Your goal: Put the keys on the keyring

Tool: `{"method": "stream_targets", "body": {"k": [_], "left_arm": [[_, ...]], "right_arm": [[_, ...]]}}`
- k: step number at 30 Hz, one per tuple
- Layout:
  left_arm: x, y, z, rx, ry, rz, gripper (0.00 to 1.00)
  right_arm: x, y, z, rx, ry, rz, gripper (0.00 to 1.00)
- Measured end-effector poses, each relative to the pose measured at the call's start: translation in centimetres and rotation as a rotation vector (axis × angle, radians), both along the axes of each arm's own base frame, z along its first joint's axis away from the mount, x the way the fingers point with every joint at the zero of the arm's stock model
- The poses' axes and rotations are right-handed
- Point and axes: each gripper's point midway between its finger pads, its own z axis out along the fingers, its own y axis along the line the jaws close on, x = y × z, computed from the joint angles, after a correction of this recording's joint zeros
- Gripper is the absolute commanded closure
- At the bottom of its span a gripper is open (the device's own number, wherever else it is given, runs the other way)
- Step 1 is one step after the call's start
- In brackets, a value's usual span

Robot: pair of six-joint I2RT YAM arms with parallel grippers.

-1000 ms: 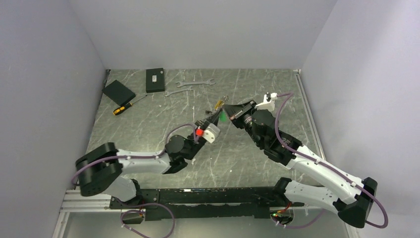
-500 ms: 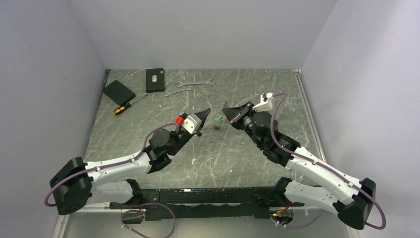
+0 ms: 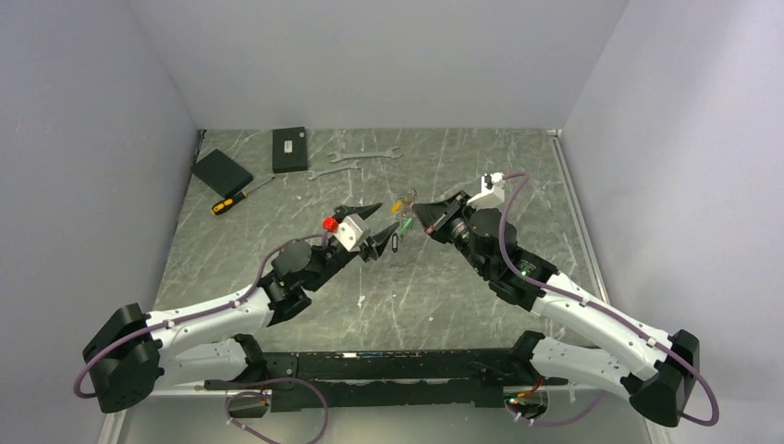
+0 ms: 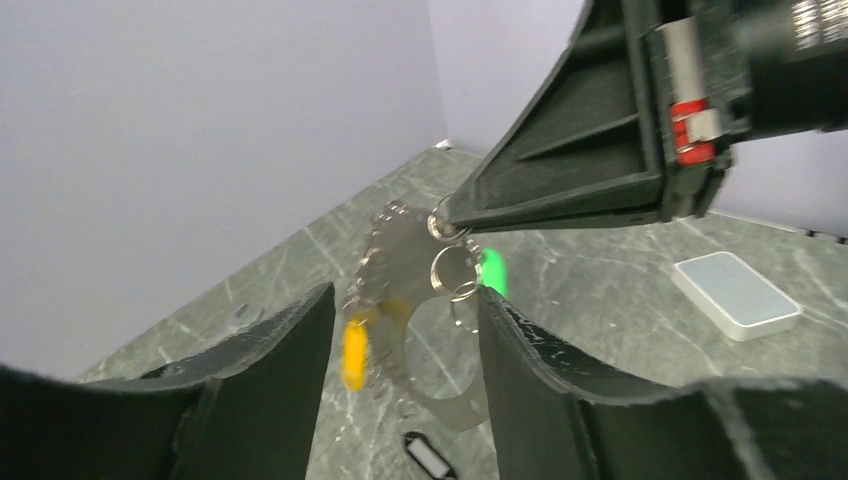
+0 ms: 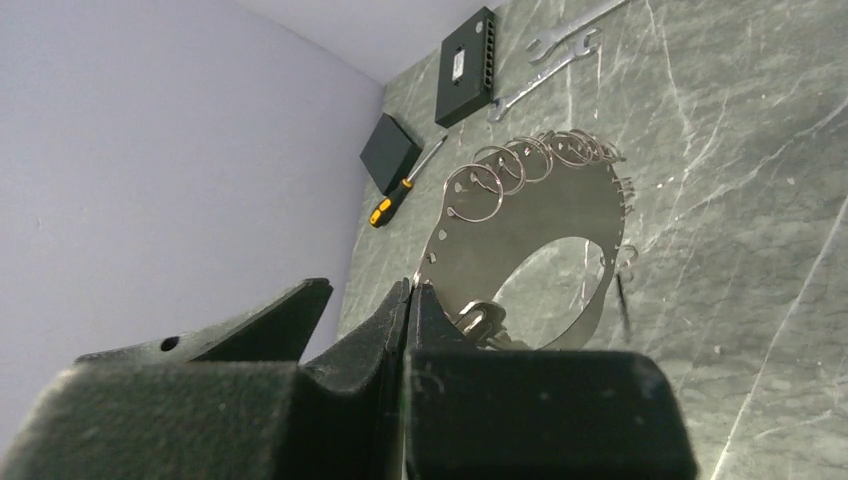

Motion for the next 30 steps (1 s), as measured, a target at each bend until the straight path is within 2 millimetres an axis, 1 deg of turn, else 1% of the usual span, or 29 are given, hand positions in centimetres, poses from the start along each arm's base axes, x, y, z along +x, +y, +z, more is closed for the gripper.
{"method": "stream_targets", "body": {"k": [4,8,12,17,19,20,21,23,24,26,30], "left_arm": [[-1.3,-0.5,0.2,0.006,0.002,-0.075,0.37],[-2.1,-1.0,-0.7,0.044,0.020,-0.127,0.38],[-1.9,-1.3,-1.6,0.066,0.036,-0.129,0.43],[-1.2,-2.1,-3.5,0.105,0.060,-0.122,0.45],[-0.8,-2.4,-4.3,0.117,0.069,-0.118,0.51],[-0.7,-2.6,-4.6,0.122,0.069,-0.115,0.57],[-0.5,-2.8,-5.0,0.128,0.067,-0.113,0.68],[-0.2,-3.0,-5.5,0.134,0.069,-0.109,0.97],[0.0,-3.1,-5.6,0.137,0.060,-0.103,1.00],[0.3,-3.2,-5.7,0.134,0.057,-0.095,1.00],[0.5,-3.1,-5.1,0.117,0.039,-0.084,1.00]], "right_arm": [[0.2,0.3,-0.6,-0.016,0.012,0.001,1.00],[0.5,0.5,-1.5,-0.040,0.024,0.002,1.00],[0.5,0.5,-1.7,-0.049,0.025,0.003,1.00],[0.5,0.6,-1.7,-0.051,0.026,0.006,1.00],[0.4,0.7,-1.7,-0.050,0.027,0.010,1.00],[0.4,0.7,-1.7,-0.051,0.027,0.011,1.00],[0.4,0.7,-1.7,-0.050,0.026,0.013,1.00],[0.3,0.8,-1.7,-0.051,0.026,0.019,1.00],[0.3,0.8,-1.7,-0.052,0.026,0.021,1.00],[0.4,0.8,-1.7,-0.056,0.025,0.020,1.00],[0.3,0.8,-1.8,-0.069,0.018,0.025,1.00]]}}
